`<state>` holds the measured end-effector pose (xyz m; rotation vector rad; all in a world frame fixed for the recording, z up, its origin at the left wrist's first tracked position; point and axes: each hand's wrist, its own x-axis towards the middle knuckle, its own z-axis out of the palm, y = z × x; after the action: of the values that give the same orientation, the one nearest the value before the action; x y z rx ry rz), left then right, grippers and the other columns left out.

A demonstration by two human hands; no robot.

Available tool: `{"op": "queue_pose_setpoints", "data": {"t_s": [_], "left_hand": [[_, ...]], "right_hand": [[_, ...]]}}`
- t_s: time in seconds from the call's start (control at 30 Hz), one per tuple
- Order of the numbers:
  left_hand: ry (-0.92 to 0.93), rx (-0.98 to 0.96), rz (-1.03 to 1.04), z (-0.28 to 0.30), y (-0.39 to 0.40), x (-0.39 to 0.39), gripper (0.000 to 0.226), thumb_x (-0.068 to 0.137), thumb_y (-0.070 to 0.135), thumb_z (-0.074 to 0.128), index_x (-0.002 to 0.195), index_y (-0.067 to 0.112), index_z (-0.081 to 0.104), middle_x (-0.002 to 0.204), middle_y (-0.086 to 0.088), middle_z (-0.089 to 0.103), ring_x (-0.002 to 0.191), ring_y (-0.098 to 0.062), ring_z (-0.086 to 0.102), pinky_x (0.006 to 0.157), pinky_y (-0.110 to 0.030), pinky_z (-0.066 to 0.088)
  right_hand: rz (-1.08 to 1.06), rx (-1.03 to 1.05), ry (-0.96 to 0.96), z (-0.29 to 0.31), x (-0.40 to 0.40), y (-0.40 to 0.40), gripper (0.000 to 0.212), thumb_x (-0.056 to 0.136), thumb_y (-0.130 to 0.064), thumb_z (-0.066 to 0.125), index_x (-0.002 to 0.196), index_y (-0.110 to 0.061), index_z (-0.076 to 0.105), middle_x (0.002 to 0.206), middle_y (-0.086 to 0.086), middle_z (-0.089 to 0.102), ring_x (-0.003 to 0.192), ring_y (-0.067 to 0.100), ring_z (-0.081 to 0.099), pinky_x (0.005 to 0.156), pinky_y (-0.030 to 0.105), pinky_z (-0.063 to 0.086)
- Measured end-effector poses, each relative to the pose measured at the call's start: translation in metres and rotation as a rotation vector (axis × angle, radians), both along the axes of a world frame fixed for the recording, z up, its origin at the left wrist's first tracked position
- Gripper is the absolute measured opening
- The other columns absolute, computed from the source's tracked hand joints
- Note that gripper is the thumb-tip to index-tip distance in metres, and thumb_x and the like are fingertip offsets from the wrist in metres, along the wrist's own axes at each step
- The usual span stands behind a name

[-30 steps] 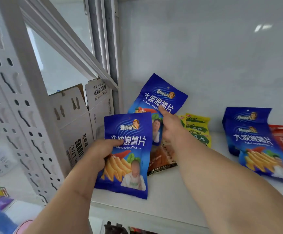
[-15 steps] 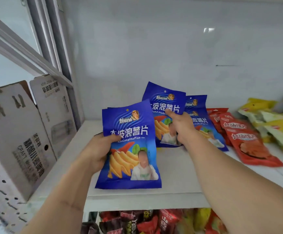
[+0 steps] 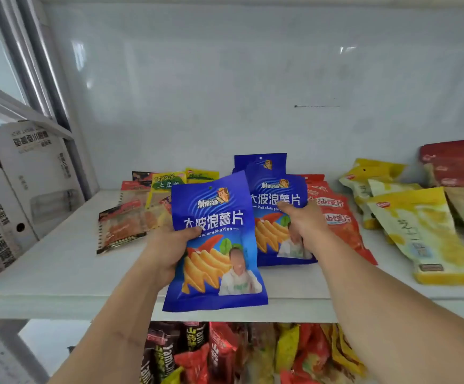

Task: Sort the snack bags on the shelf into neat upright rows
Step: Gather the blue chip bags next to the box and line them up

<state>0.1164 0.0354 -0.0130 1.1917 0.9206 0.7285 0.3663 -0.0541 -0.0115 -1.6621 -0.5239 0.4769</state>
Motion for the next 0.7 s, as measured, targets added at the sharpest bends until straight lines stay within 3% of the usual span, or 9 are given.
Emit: {"op": "queue_pose_setpoints", "data": {"t_s": [0.07,0.2,0.3,0.47,0.6,0.7], "left_hand": [[0.001,0.001,0.006,0.002,-0.008,0.007,0.014,0.095,0.014,0.067,0.107,0.006,0.066,0.098,-0.017,0.078,0.090,-0.038,0.074,0.086,-0.052,0.059],[0.013,0.039,0.013,0.003,-0.012,0.019,0.014,0.095,0.016,0.068,0.107,0.011,0.065,0.091,-0.011,0.079,0.082,-0.032,0.076,0.075,-0.044,0.061],[0.013,0.064,0.021,0.002,-0.011,0.024,0.012,0.095,0.015,0.067,0.106,0.013,0.064,0.085,-0.007,0.080,0.074,-0.026,0.077,0.065,-0.038,0.061],[0.002,0.053,0.055,-0.002,-0.003,0.030,0.013,0.094,0.014,0.069,0.106,0.016,0.063,0.089,-0.009,0.080,0.086,-0.033,0.076,0.084,-0.053,0.060],[0.012,0.056,0.072,-0.005,0.005,0.031,0.013,0.094,0.015,0.069,0.105,0.016,0.063,0.090,-0.010,0.079,0.084,-0.034,0.076,0.083,-0.053,0.060],[0.025,0.071,0.058,-0.006,0.011,0.039,0.014,0.094,0.015,0.070,0.106,0.014,0.064,0.090,-0.010,0.079,0.081,-0.032,0.077,0.077,-0.048,0.062]], "right_hand": [[0.020,0.007,0.015,-0.008,0.007,0.000,0.043,0.080,-0.031,0.081,0.112,-0.016,0.058,0.090,-0.002,0.068,0.068,0.009,0.062,0.046,0.020,0.041],[0.056,0.017,-0.042,-0.021,0.017,0.011,0.055,0.072,-0.029,0.087,0.118,-0.019,0.057,0.102,0.000,0.071,0.087,0.019,0.069,0.067,0.034,0.055],[0.061,0.012,-0.116,-0.027,0.024,0.022,0.070,0.066,-0.035,0.089,0.124,-0.022,0.053,0.110,-0.002,0.070,0.095,0.017,0.068,0.085,0.042,0.056],[0.081,-0.028,-0.202,-0.029,0.027,0.035,0.080,0.072,-0.029,0.087,0.138,-0.016,0.042,0.118,0.000,0.066,0.097,0.017,0.064,0.076,0.029,0.047],[0.063,-0.019,-0.205,-0.031,0.028,0.044,0.077,0.077,-0.023,0.084,0.138,-0.012,0.039,0.112,-0.002,0.059,0.092,0.015,0.057,0.077,0.029,0.044],[0.040,0.012,-0.171,-0.031,0.029,0.046,0.075,0.076,-0.031,0.084,0.136,-0.013,0.042,0.117,0.002,0.065,0.093,0.017,0.061,0.079,0.032,0.048]]}}
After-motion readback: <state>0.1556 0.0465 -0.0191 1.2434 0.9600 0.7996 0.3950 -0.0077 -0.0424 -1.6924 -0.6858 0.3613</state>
